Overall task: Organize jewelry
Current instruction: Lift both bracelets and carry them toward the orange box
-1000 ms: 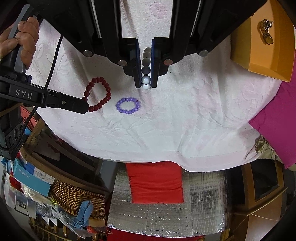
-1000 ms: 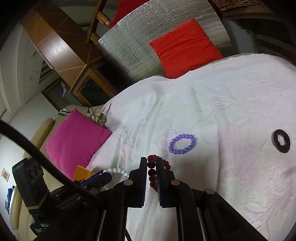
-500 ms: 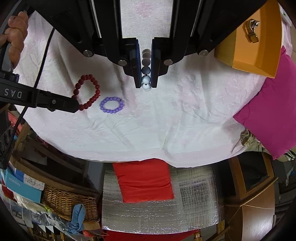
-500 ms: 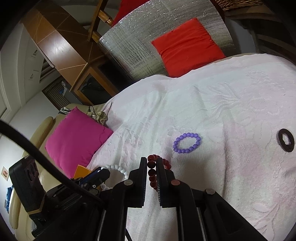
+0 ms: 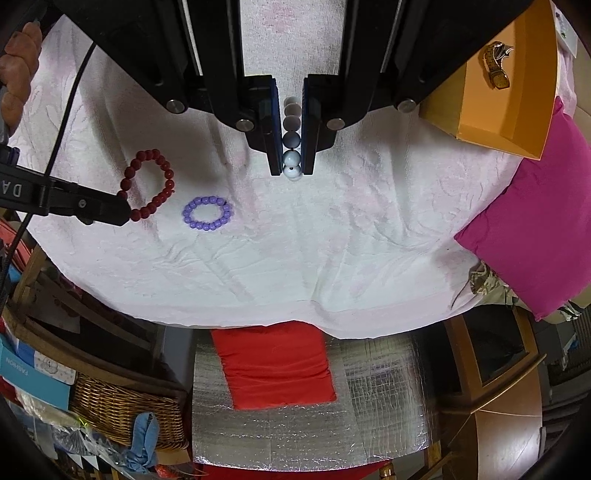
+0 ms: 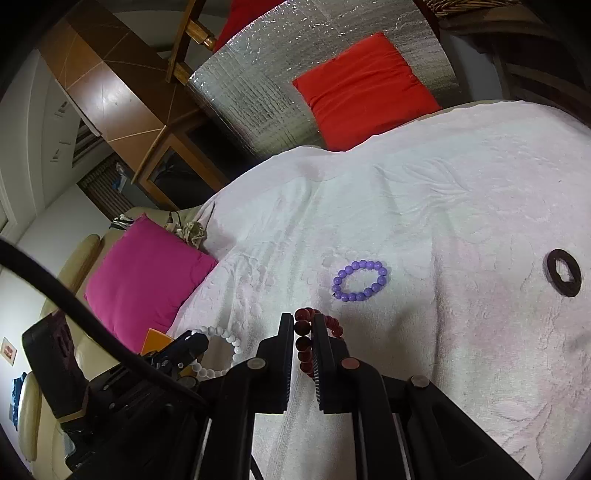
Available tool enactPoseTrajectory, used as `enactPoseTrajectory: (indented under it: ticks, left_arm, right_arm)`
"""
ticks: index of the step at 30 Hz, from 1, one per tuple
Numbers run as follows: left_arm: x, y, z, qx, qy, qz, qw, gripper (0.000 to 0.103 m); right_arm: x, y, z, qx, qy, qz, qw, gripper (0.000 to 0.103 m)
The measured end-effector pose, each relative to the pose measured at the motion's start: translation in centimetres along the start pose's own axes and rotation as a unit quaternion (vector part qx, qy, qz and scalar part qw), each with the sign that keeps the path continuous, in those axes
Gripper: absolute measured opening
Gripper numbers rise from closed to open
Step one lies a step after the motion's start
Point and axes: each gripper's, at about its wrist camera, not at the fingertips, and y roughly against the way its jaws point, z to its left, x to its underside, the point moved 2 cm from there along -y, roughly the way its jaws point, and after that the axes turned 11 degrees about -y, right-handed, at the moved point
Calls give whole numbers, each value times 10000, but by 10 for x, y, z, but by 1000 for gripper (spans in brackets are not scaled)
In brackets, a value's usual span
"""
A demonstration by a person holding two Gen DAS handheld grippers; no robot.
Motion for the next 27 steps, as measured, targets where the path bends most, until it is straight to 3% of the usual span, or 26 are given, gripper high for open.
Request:
enactPoseTrajectory:
  ticks: [14, 27]
  left_arm:
    - [4, -4, 5, -21, 164, 111, 9998, 10]
    - [7, 11, 8, -259, 323, 12, 9991, 10]
  right_arm:
    - [-5, 9, -5, -38, -90, -82, 9999, 11]
    - [5, 9, 21, -244, 115, -35, 9996, 11]
